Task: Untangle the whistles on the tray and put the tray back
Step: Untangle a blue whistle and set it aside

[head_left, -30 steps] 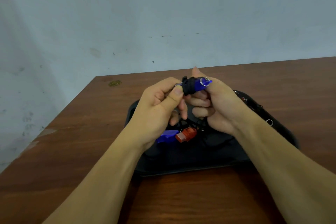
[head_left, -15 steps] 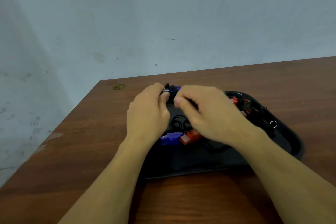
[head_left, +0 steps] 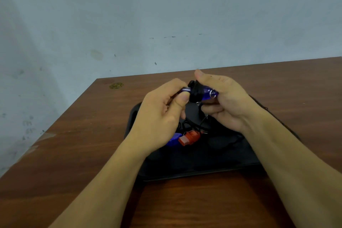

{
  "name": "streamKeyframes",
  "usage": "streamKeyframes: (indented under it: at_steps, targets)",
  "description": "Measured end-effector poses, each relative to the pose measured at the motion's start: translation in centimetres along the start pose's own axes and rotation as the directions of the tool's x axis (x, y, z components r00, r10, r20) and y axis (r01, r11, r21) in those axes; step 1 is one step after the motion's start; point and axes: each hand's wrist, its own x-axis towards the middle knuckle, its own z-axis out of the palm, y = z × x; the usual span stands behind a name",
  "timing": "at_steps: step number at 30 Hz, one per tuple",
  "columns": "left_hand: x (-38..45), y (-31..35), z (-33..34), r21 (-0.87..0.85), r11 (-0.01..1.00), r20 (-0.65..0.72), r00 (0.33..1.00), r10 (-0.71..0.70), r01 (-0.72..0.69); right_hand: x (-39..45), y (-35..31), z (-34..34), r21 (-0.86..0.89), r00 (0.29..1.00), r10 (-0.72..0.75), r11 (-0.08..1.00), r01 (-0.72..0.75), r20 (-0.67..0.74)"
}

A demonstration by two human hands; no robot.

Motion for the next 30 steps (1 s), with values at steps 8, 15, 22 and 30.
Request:
streamKeyframes:
  at_steps: [8, 15, 22, 30]
  targets:
    - [0.2, 0.0, 0.7, -0.27, 0.961, -0.165, 0.981, -0.104, 0.056, 0.1, 1.2, 1.0, 0.216, 0.992, 0.125, 0.969, -0.123, 0.006]
    - [-0.1, -0.3, 0.2, 0.123, 0.991, -0.165, 0.984, 0.071, -0.051, -0.6, 0.8, 0.5, 0.208, 0.995, 0.092, 0.973, -0.099, 0.044]
    - [0.5, -0.1, -1.1, 0.657, 0.689, 0.007, 0.917, 0.399, -0.305, -1.4, -0.3, -0.9, 0.343, 0.952, 0.192, 0.901, -0.267, 0.238]
    - [0.2, 1.0, 1.2, -0.308, 0.898, -0.245, 0.886, -0.394, 0.315, -0.4, 1.3, 0.2, -0.036, 0.972, -0.21, 0.978, 0.208, -0.104]
